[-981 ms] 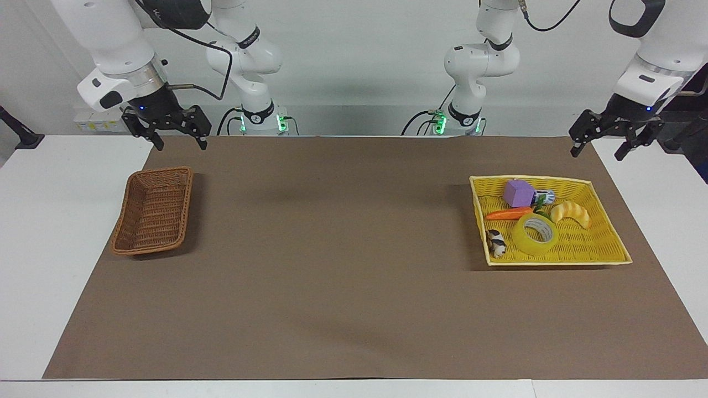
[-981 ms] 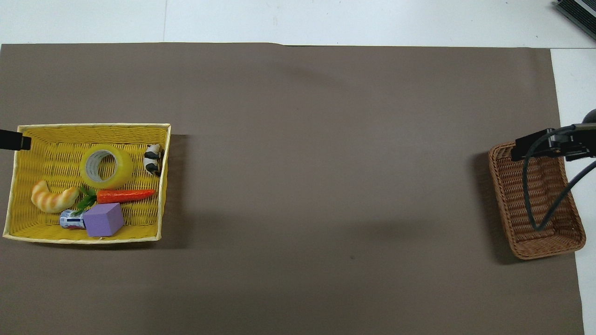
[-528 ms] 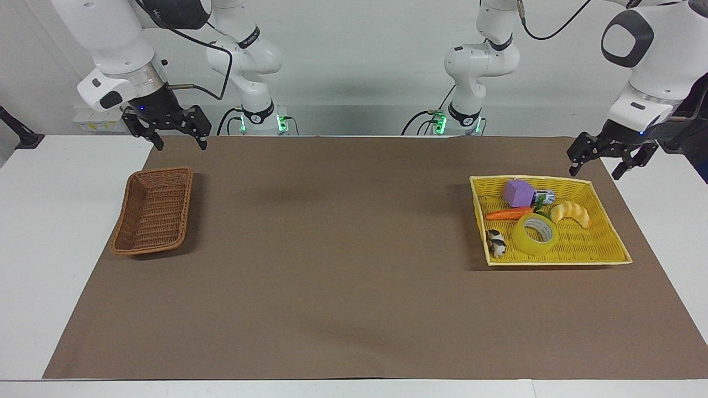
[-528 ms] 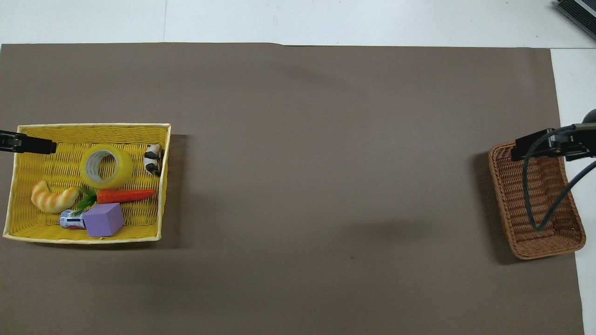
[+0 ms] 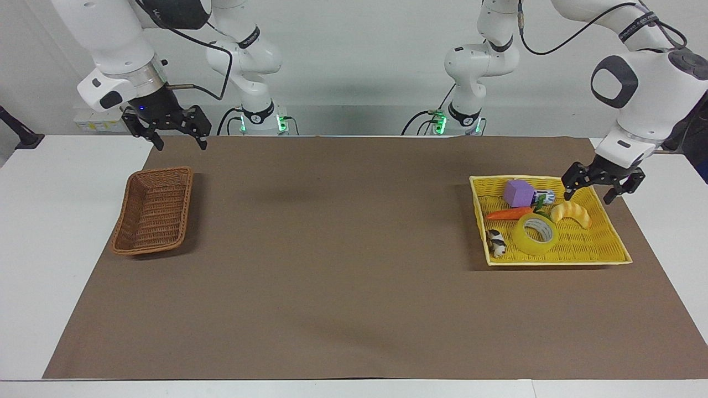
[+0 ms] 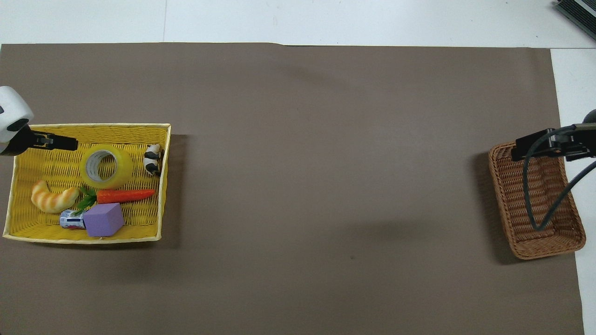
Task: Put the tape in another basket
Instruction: 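Reach the left gripper down into the yellow basket to the tape roll, then lift the tape with the left gripper while the right gripper approaches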
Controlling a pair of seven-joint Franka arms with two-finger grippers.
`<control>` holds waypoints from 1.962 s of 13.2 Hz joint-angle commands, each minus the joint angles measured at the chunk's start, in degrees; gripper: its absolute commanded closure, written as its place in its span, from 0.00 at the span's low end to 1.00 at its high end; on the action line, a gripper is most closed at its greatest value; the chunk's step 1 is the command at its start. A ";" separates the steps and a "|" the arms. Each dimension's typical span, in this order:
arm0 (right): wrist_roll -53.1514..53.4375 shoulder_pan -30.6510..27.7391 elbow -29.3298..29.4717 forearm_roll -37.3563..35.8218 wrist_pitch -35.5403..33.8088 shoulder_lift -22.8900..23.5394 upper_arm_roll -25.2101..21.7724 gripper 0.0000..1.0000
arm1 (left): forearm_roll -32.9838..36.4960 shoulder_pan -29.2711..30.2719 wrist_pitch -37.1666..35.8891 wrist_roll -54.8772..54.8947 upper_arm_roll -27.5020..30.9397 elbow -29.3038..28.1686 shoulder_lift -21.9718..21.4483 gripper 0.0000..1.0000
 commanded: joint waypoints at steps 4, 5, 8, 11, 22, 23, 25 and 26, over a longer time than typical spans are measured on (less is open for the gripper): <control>0.29 -0.56 -1.16 -0.24 -0.40 -1.21 0.37 0.00 | -3.52 2.20 3.99 0.74 -0.54 -0.69 5.02 0.00; 0.29 -0.56 -1.16 -0.32 -0.40 -1.21 0.37 0.00 | -3.70 2.20 4.16 0.74 -0.63 -1.91 5.03 0.00; 0.29 -0.56 -1.16 -0.33 -0.40 -1.21 0.37 0.00 | -6.25 1.68 5.04 0.57 -0.63 -4.82 4.59 0.00; 0.29 -0.56 -1.16 -0.24 -0.40 -1.21 0.37 0.00 | -6.25 1.50 5.48 0.65 -0.63 -7.10 4.24 0.00; -0.94 -0.74 -4.76 0.20 1.70 -3.06 0.37 0.00 | -6.16 1.50 3.73 1.53 -0.63 -4.83 3.97 1.00; -1.03 -0.74 -5.20 0.29 2.14 -3.40 0.37 0.00 | -6.16 1.33 2.94 1.53 -0.71 -3.52 3.97 1.00; -1.20 -0.74 -6.77 0.29 2.84 -4.28 0.37 0.00 | -6.25 1.06 0.92 1.10 -1.15 -1.06 3.71 1.00; -1.29 -0.82 -7.56 0.38 2.85 -4.81 0.28 0.00 | -6.25 1.06 -0.13 0.92 -1.41 -0.09 3.45 1.00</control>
